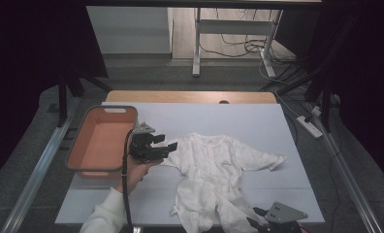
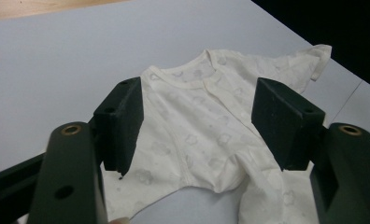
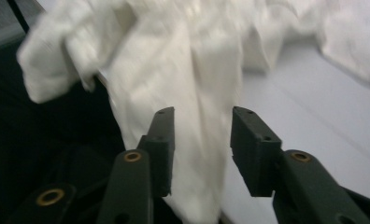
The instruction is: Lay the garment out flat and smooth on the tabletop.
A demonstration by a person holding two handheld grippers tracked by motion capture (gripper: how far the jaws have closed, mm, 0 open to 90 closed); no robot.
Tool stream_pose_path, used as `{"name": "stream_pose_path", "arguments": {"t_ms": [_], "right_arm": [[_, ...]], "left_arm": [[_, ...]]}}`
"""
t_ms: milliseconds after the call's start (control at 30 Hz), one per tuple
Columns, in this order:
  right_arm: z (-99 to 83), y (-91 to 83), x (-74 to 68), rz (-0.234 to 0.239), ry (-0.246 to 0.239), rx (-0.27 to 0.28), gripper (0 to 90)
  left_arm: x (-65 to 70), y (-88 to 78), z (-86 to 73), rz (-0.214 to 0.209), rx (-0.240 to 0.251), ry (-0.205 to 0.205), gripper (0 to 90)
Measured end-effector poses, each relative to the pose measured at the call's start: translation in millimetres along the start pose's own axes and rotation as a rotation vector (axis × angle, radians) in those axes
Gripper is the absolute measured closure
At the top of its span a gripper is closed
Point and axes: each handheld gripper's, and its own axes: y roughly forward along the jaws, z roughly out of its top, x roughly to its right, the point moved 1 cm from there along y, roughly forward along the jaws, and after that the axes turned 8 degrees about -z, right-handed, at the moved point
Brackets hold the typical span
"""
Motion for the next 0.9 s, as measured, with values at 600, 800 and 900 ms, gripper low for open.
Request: {"name": "stream_pose_path", "arguments": {"t_ms": [600, 800, 900], "right_arm": [[23.5, 61.4, 33.3, -0.004, 0.058, -0.066, 75.2], [20.4, 58.3, 28.4, 0.021, 0.004, -0.123, 88.6], [11.6, 49.4, 28.2, 0.032, 0.022, -0.142, 88.6]], "left_arm": [[-1.8, 2.2, -0.6, 0.002, -0.007, -0.002, 34.3], [-2.3, -1.6, -0.6, 0.003, -0.001, -0.001, 34.4], [-2.1, -3.3, -0.1, 0.003, 0.005, -0.002, 34.3]]}}
